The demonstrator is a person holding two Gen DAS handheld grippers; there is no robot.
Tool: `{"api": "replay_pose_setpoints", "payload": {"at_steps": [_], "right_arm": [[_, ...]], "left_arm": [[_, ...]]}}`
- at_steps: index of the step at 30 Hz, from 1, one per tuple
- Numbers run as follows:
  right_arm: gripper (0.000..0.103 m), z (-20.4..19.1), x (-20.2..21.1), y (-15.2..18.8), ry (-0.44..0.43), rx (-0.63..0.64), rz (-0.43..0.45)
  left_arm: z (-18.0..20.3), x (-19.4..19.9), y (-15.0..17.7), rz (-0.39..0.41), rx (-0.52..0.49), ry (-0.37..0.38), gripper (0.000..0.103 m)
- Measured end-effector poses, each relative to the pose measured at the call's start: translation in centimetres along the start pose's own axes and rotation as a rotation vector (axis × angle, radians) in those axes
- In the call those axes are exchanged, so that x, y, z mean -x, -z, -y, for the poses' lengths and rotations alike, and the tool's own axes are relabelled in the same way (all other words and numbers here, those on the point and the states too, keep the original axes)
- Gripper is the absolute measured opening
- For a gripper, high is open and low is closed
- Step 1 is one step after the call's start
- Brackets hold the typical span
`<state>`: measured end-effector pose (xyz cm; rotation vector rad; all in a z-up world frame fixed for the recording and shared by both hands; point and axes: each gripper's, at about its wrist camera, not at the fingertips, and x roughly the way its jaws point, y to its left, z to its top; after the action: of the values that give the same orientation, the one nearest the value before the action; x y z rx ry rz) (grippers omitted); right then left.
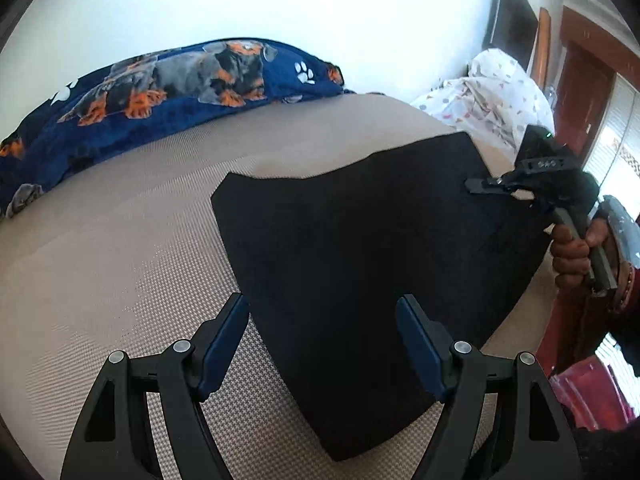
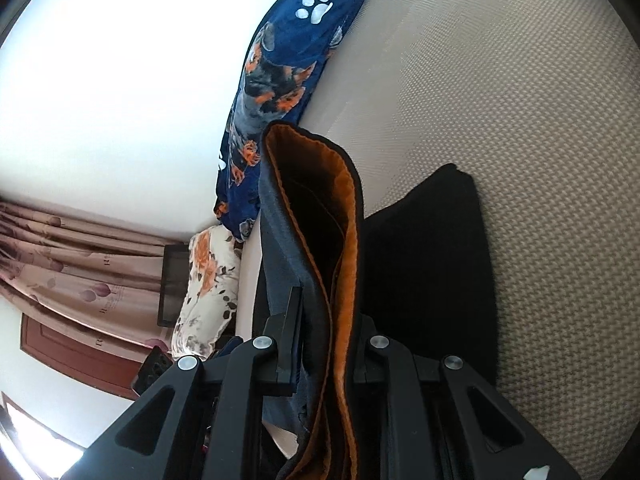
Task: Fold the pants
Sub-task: 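Open the left tool to release the waistband end, then fold the held waistband end over the trousers with the right tool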
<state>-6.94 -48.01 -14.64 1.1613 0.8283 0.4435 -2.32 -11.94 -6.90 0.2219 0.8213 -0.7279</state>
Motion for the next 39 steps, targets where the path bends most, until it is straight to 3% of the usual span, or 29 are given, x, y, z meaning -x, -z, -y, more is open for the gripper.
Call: {"api": "replay_pose_setpoints", "payload": {"at_steps": [9, 11, 18, 24, 27, 31, 39], "right_arm": [[0.016, 0.9, 0.7, -0.6, 0.022, 0.029, 0.020], [0.022, 1.5, 1.0, -0.7, 0.032, 0.022, 0.022], [0.025, 1.1, 6.3, -0.7, 0.093, 0.030, 0.123], [0.025, -3.1, 8.4, 1.9, 0.112, 0.222, 0.042], [0.025, -3.2, 7.8, 2.4, 0.211, 0.248, 0.023], [0.025, -2.4, 7.5, 2.9, 0.192, 0.232, 0.008], [0.025, -4.3, 6.8, 3.9, 0.227, 0.329, -0.046]], "left_arm": [[0.0, -2.5, 0.3, -0.044, 0.007, 0.012, 0.078], [-0.2, -2.7, 0.3, -0.052, 0.008, 0.021, 0.078], [-0.2, -3.2, 0.3, -0.050, 0.009, 0.023, 0.081], [-0.1, -3.2, 0.3, -0.044, 0.017, 0.025, 0.082], [-0.2, -3.2, 0.2, -0.048, 0.026, 0.026, 0.082], [-0.1, -3.1, 0.3, -0.048, 0.018, 0.019, 0.082], [-0.3, -3.3, 0.2, -0.058, 0.033, 0.025, 0.083]]}}
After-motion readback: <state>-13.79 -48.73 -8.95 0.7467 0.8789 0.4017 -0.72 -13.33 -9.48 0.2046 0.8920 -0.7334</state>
